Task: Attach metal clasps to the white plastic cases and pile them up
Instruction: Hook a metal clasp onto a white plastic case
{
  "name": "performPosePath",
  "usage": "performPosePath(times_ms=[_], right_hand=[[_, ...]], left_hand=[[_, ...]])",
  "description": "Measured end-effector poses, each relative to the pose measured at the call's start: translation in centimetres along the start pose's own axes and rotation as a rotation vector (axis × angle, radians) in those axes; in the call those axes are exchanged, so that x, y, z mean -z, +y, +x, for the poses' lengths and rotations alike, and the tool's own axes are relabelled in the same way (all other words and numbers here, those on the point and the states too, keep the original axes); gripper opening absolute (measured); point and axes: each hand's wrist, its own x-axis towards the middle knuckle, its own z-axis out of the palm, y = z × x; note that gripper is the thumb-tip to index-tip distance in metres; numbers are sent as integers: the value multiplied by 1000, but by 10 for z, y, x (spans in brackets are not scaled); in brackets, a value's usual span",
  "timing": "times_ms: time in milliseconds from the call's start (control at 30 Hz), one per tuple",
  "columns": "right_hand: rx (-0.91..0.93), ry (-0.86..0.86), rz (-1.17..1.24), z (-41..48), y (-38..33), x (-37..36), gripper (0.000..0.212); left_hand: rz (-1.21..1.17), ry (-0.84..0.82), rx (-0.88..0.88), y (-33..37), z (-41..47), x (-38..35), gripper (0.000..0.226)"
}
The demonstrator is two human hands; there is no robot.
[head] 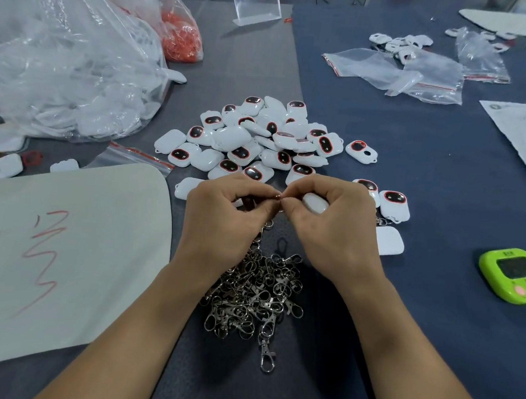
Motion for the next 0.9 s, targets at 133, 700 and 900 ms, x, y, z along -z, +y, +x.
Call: performPosePath(times_ms=[133, 700, 900], right_hand=[[59, 44, -26, -1, 3, -2, 13], [164, -87, -78, -1, 3, 5, 18], [190, -71, -89, -2, 2, 5, 16]], left_hand=[[-25, -17, -24, 0, 0, 1, 22], [-211, -250, 140, -5, 6, 11, 11], [-250, -262, 176, -2, 6, 11, 10]])
